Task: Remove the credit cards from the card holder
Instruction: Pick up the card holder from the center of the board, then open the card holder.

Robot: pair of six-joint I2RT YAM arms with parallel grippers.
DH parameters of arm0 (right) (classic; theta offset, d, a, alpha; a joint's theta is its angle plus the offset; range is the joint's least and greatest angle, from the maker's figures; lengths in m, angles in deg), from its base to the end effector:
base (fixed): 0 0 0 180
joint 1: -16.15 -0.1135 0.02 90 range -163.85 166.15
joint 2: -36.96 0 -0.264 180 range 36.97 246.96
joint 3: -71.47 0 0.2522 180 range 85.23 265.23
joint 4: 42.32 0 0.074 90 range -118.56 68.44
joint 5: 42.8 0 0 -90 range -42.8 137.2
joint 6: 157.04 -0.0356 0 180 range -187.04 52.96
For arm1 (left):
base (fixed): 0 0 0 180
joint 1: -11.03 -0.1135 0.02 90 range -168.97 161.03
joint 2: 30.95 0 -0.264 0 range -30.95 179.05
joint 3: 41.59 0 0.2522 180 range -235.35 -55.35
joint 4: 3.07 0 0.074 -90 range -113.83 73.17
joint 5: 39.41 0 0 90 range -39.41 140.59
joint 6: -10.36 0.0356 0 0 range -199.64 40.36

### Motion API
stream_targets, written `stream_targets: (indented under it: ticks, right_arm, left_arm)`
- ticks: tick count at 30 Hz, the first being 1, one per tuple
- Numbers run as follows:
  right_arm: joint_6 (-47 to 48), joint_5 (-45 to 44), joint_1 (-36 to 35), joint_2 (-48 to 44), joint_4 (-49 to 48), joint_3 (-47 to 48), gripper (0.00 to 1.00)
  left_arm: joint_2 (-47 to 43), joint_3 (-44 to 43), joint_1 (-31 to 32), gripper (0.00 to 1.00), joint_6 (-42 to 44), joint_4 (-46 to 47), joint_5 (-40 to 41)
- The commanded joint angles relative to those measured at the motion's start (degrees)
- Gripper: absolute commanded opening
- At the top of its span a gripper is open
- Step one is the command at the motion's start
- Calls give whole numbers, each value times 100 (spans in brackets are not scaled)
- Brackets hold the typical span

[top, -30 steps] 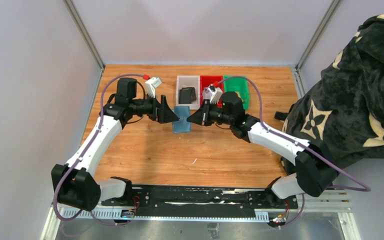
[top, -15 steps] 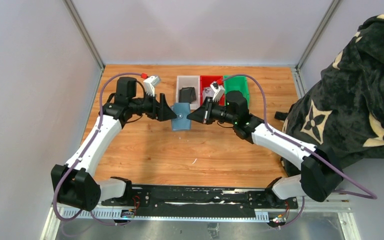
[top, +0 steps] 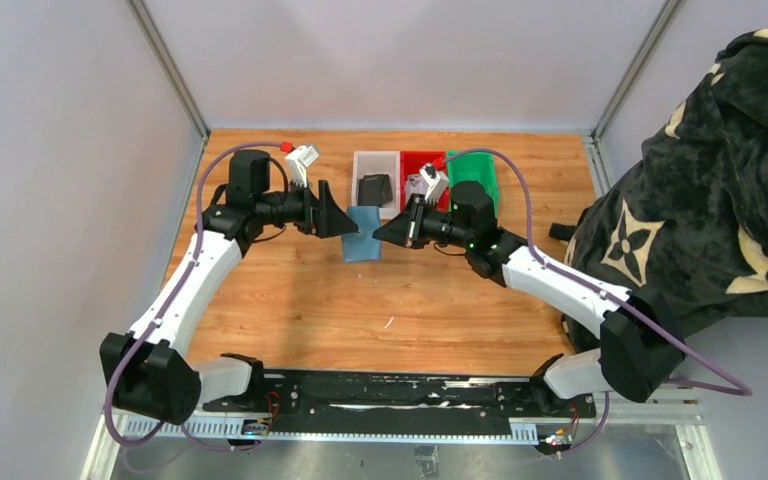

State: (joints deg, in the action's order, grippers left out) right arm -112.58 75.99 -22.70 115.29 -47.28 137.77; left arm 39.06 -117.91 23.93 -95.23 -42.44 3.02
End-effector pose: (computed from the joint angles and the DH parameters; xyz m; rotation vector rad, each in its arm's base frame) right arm 0.2366 0.2126 0.3065 -0.3160 1.9018 1.4733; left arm 0.2501 -0.0842 0.3358 0.4521 2.1094 -1.1763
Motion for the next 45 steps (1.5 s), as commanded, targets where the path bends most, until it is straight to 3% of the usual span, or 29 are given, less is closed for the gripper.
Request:
stream_targets:
  ticks: [1,8,19,28,34,40,45]
  right_arm:
    - [-151,168,34,8,-367,132,0]
    - [-158,161,32,-79,-366,77,0]
    - [-194,174,29,-158,-389,85,0]
    - [-143,148,30,-297,-267,81,0]
    - [-235,212,-19,-214,-424,92,0]
    - [-342,245,-74,-91,-601,175,0]
    - [-443,309,-80,-37,-731,213,0]
  left_arm:
    - [-24,94,37,79,-342,225,-368]
    - [-85,0,36,74,25,-105,128]
    - [-181,29,36,75,-24,-141,118]
    - [-240,37,36,76,418,-436,624]
    - [-303,133,36,81,-538,184,-192]
    - [-245,109,36,72,-1176,652,-506]
    - [-248,138,37,66,-1186,681,-483]
